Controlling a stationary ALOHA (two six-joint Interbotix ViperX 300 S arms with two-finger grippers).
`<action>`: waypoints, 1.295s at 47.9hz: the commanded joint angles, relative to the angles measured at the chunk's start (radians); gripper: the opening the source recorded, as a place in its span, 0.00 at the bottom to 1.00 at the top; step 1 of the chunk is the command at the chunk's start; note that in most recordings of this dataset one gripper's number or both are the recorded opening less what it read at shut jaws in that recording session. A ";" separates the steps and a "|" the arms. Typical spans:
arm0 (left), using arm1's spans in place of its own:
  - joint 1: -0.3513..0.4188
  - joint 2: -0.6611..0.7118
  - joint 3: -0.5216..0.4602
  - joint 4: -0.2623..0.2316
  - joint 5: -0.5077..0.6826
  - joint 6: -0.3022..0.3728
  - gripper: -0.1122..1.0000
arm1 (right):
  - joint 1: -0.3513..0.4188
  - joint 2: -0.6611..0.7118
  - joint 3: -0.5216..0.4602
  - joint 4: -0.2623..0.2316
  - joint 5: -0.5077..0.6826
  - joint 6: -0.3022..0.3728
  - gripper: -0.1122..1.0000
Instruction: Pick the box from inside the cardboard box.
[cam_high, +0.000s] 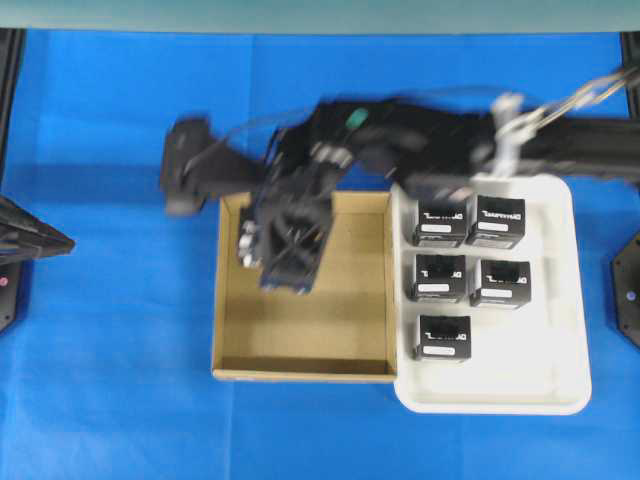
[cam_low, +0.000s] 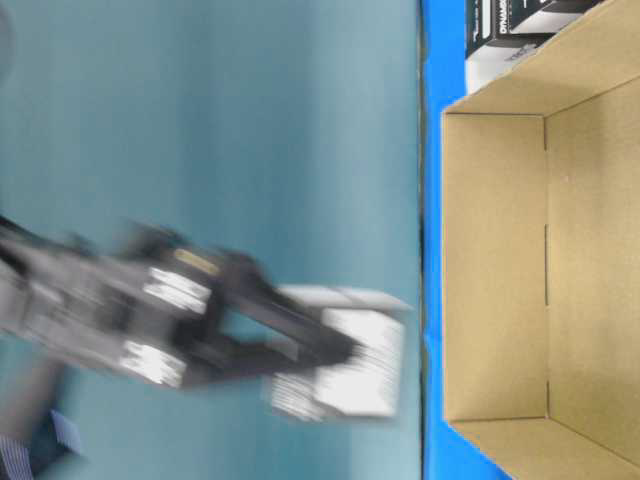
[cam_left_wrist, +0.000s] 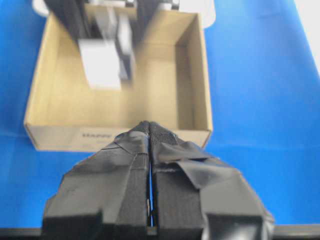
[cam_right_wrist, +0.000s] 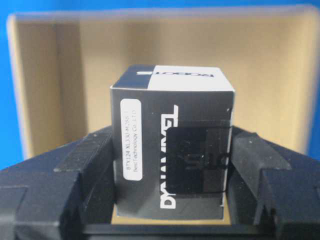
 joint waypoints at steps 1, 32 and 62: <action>0.000 0.011 -0.023 0.003 -0.008 0.000 0.06 | -0.005 -0.089 -0.014 0.006 0.046 0.002 0.64; 0.000 0.015 -0.021 0.003 -0.025 -0.002 0.06 | -0.026 -0.370 0.018 -0.008 0.252 0.067 0.64; -0.003 0.015 -0.021 0.003 -0.021 -0.005 0.06 | 0.072 -0.704 0.391 -0.011 0.301 0.173 0.64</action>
